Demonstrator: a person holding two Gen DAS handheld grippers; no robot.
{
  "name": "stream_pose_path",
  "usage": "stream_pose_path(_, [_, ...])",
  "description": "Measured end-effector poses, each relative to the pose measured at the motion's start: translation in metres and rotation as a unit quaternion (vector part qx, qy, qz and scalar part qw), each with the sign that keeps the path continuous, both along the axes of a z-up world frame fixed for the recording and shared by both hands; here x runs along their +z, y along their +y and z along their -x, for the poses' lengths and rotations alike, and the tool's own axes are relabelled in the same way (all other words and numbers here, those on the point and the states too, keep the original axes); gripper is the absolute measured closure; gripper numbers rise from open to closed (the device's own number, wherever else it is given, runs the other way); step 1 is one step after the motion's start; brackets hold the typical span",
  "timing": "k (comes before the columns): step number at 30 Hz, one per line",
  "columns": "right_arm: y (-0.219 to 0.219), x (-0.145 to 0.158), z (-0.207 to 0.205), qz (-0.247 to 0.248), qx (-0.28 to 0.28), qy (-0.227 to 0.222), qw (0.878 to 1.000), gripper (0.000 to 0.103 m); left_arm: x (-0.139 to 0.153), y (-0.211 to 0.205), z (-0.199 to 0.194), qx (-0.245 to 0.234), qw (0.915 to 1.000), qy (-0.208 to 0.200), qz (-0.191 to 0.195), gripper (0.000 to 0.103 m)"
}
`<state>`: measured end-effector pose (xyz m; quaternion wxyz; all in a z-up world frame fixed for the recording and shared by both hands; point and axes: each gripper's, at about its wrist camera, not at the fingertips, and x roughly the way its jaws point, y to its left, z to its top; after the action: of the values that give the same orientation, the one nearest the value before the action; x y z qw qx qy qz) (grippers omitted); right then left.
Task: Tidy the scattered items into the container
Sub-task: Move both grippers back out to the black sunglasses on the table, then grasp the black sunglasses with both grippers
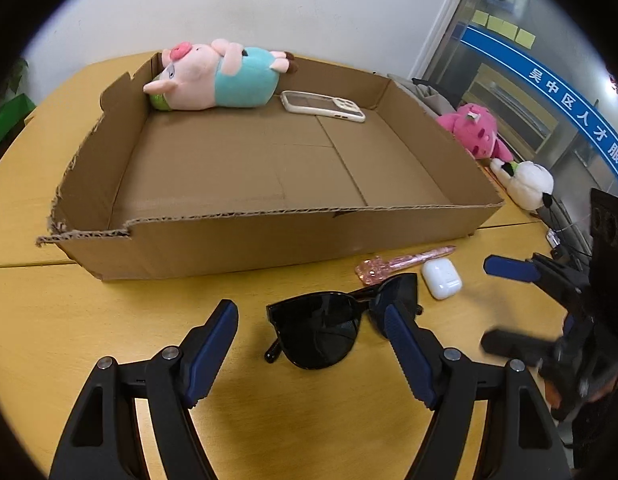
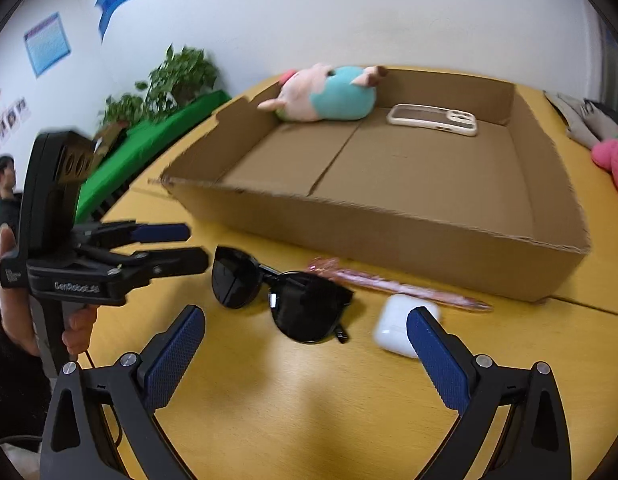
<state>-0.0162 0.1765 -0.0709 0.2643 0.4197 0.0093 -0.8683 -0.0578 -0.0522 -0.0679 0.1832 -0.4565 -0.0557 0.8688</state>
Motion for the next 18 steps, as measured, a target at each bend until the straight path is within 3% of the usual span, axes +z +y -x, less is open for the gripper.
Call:
stream_pose_path(6, [-0.037, -0.016, 0.001, -0.057, 0.038, 0.018, 0.997, 0.001, -0.02, 0.014, 0.002, -0.018, 0.9997, -0.018, 0.007, 0.027])
stream_pose_path(12, [-0.051, -0.036, 0.007, -0.094, 0.04, 0.026, 0.994, 0.002, -0.03, 0.022, 0.01, -0.029, 0.9991, -0.03, 0.01, 0.027])
stream_pose_path(18, [-0.049, -0.057, 0.019, -0.103, 0.031, 0.008, 0.994, 0.013, -0.04, 0.03, 0.013, -0.038, 0.998, -0.042, 0.026, 0.03])
